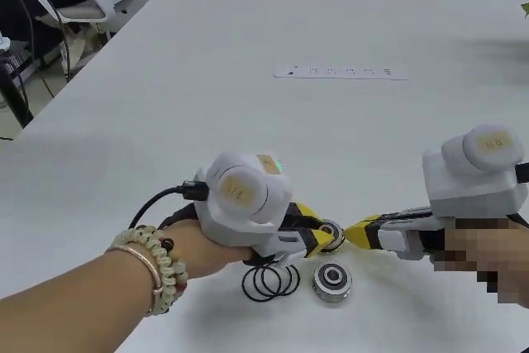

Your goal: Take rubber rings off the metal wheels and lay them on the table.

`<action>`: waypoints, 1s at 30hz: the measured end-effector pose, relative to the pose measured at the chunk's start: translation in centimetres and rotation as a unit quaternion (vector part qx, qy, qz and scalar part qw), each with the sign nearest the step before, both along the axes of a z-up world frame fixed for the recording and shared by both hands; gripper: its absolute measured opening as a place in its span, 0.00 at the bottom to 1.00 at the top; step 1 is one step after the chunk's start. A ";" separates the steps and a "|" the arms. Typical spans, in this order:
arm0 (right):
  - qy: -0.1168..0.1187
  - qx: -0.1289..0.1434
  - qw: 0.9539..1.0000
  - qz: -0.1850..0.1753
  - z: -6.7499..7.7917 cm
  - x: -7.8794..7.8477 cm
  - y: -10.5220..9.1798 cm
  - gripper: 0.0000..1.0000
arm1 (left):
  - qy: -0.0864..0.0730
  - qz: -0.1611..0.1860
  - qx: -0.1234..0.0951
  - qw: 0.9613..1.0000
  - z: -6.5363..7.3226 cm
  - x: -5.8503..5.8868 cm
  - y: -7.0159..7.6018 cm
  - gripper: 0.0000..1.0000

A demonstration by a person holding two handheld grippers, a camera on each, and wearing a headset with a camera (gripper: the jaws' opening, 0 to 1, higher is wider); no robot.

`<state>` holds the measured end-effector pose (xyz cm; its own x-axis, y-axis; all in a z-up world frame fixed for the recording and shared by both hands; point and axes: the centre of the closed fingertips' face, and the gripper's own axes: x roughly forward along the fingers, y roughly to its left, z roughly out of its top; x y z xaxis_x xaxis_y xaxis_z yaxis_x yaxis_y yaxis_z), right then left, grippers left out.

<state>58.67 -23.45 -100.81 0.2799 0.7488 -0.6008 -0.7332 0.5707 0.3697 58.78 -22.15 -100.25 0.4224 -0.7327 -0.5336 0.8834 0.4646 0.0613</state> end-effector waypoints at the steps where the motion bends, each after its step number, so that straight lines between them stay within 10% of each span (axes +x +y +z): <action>1: 0.005 0.004 1.000 -0.003 0.1 0.0 0.0 0.00 | -0.001 0.000 0.001 1.000 0.0 0.0 0.0 0.13; 30: 0.013 0.015 1.000 -0.007 0.9 -0.7 0.8 0.00 | -0.005 0.002 0.002 1.000 0.0 -0.1 0.0 0.13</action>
